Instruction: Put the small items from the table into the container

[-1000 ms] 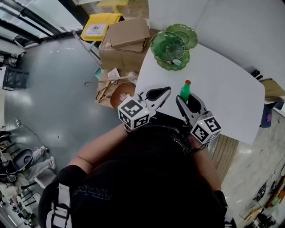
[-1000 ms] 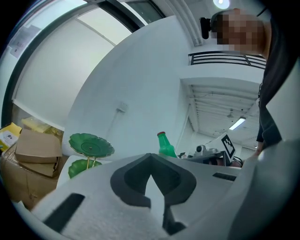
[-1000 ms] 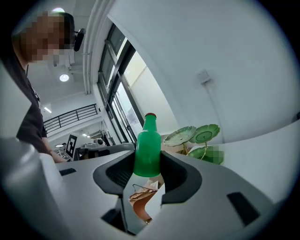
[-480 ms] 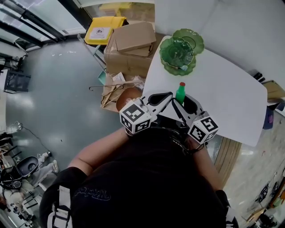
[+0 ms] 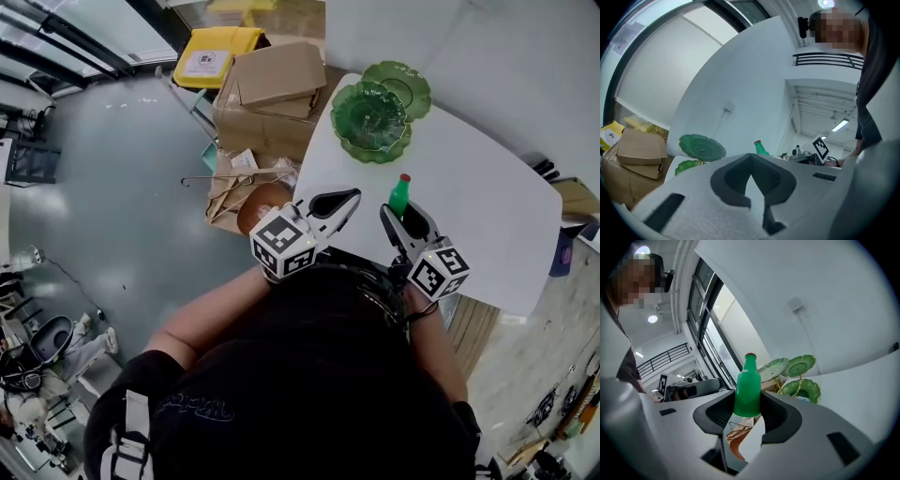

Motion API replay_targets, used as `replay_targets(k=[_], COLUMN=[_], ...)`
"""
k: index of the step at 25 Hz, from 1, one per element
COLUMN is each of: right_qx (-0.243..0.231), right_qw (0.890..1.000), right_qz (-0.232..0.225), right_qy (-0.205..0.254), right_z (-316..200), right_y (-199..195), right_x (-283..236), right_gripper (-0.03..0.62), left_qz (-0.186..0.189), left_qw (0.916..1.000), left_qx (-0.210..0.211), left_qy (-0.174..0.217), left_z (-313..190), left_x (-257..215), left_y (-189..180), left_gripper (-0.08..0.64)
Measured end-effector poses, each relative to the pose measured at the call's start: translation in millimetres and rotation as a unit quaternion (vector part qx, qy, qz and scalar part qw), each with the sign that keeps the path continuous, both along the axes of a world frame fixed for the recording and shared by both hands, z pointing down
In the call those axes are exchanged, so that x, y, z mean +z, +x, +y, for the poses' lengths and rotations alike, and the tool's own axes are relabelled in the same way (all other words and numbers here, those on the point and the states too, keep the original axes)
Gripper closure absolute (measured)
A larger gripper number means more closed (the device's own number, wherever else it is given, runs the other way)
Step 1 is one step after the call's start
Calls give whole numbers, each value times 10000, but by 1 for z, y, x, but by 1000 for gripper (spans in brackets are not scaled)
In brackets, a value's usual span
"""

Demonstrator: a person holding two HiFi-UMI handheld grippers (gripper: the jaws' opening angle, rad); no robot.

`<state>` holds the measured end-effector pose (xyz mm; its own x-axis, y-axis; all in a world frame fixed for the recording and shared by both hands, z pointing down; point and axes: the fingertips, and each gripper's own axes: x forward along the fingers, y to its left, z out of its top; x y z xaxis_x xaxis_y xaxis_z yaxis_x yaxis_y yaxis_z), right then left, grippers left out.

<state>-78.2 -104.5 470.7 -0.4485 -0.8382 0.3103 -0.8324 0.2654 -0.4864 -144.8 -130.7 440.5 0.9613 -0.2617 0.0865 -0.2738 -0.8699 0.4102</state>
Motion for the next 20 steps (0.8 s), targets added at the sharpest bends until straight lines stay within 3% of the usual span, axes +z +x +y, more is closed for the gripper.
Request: replay_targets(k=[8, 14, 20], right_qx=[137, -30, -309], right_qw=[9982, 9946, 9878], right_qz=[109, 72, 404], right_qy=[-575, -1035, -1473], right_z=[-29, -60, -92], right_y=[67, 93, 106], right_x=[38, 79, 126], right_gripper=[419, 417, 417], left_qz=[-164, -201, -258], left_qw=[9996, 9990, 9971], left_qx=[62, 52, 66], left_qy=[-208, -404, -708], left_z=[-16, -31, -29], left_x=[27, 42, 58], left_y=[45, 75, 94], left_gripper=[555, 555, 555])
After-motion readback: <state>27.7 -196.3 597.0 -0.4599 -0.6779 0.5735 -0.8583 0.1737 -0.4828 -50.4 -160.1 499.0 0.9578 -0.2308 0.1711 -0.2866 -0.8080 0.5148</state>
